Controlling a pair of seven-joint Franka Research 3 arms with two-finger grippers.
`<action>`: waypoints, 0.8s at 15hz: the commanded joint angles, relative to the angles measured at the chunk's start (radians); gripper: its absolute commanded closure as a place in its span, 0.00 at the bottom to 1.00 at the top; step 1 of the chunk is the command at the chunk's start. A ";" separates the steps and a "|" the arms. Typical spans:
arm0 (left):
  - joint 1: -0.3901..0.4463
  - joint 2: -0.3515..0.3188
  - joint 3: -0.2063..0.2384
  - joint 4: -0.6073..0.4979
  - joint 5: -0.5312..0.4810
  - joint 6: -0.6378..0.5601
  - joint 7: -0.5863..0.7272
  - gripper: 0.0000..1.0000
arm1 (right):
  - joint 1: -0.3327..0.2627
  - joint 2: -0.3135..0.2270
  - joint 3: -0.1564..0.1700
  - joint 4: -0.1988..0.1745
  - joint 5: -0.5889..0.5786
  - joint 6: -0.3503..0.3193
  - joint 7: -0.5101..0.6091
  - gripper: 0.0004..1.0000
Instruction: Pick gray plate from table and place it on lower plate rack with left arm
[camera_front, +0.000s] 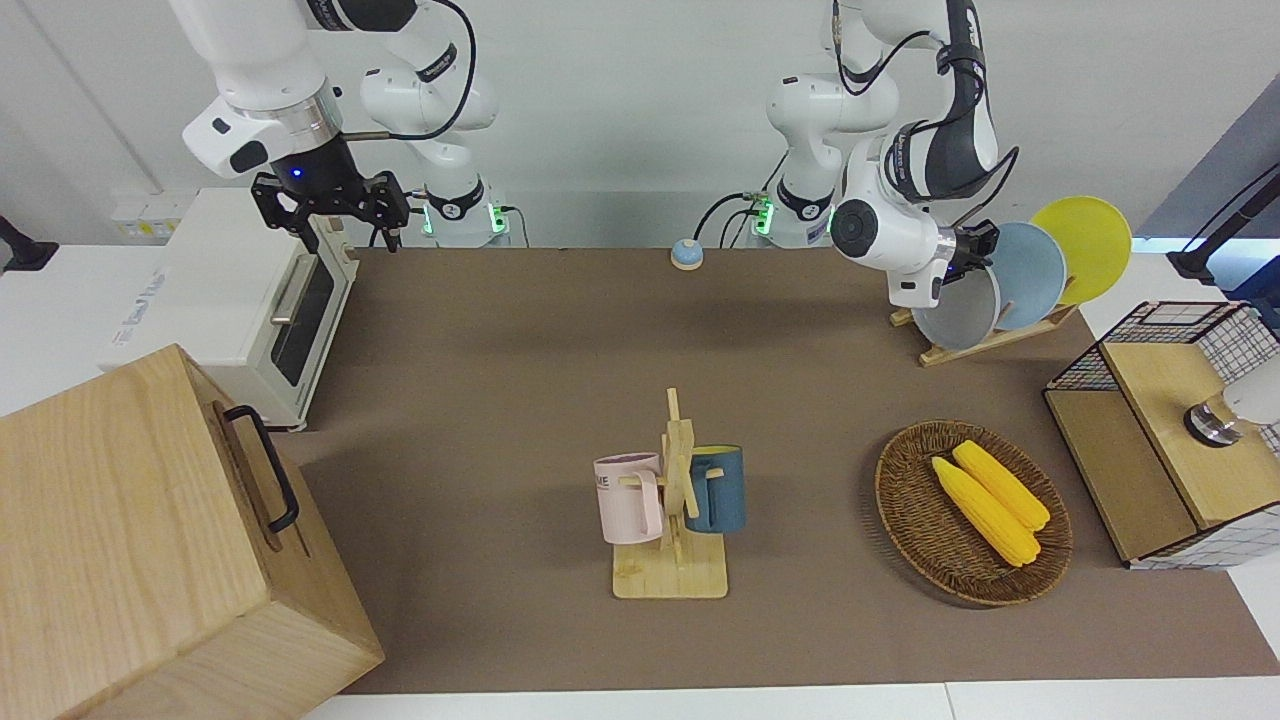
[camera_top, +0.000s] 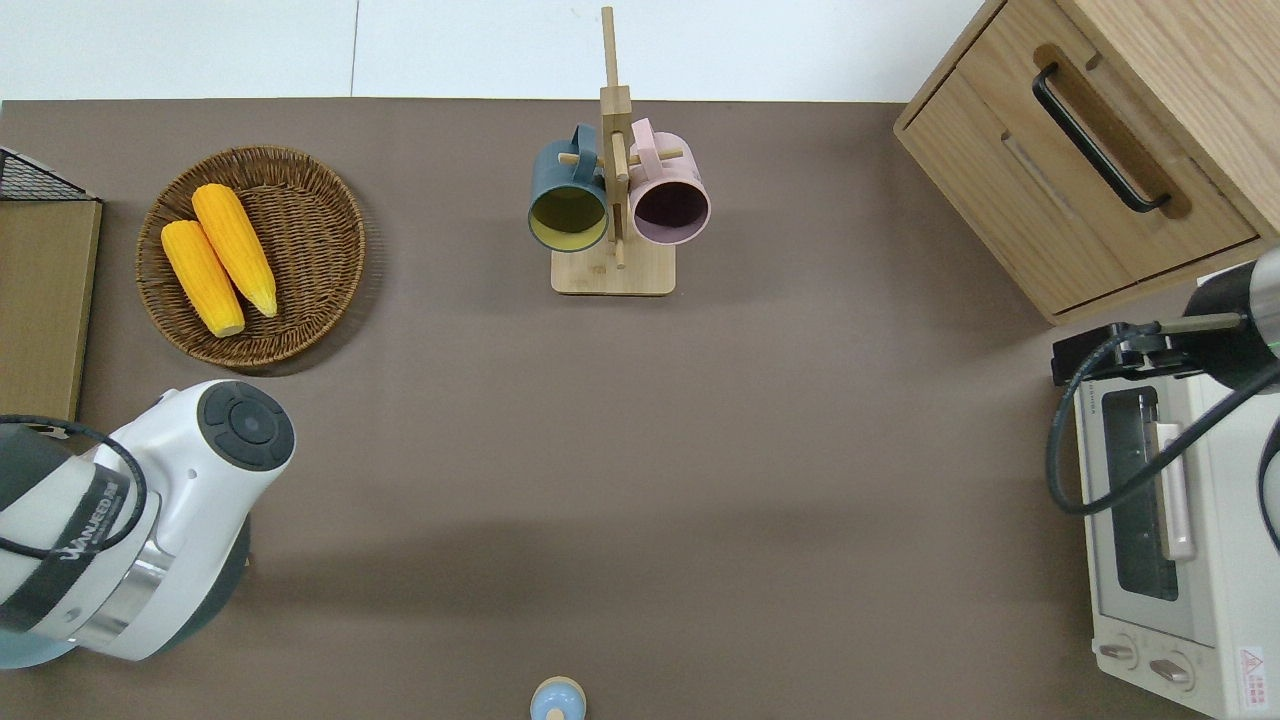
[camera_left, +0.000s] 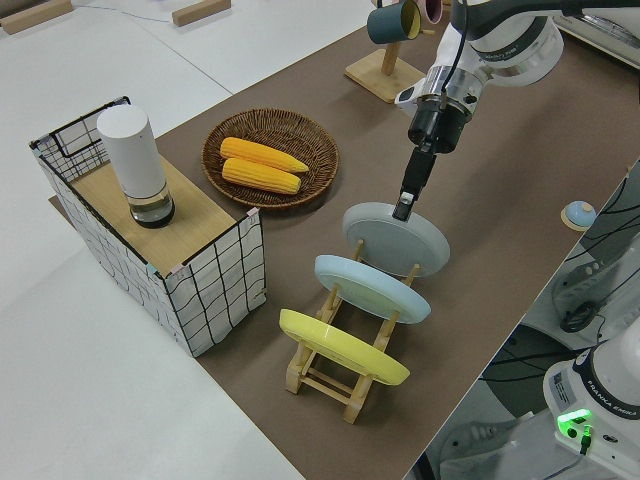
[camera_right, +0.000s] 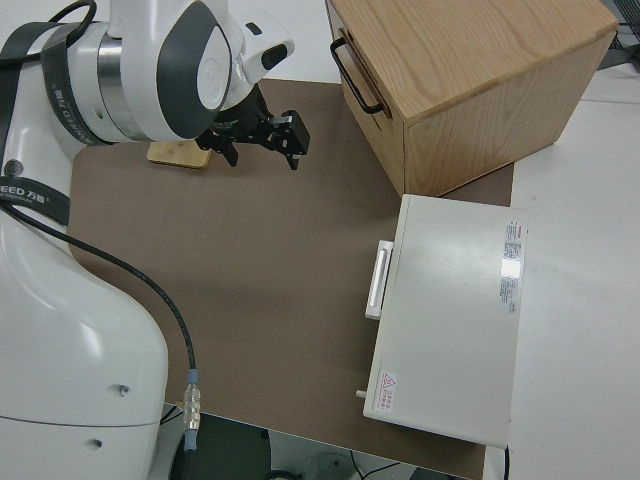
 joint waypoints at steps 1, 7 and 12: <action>-0.011 0.003 -0.001 -0.025 0.023 -0.017 -0.037 1.00 | 0.007 0.000 -0.006 0.006 0.003 -0.001 0.004 0.02; -0.011 0.019 -0.003 -0.024 0.024 -0.017 -0.033 0.69 | 0.007 0.000 -0.006 0.006 0.003 -0.002 0.004 0.02; -0.009 0.019 -0.003 -0.017 0.028 -0.014 -0.022 0.00 | 0.007 0.000 -0.006 0.006 0.003 -0.002 0.004 0.02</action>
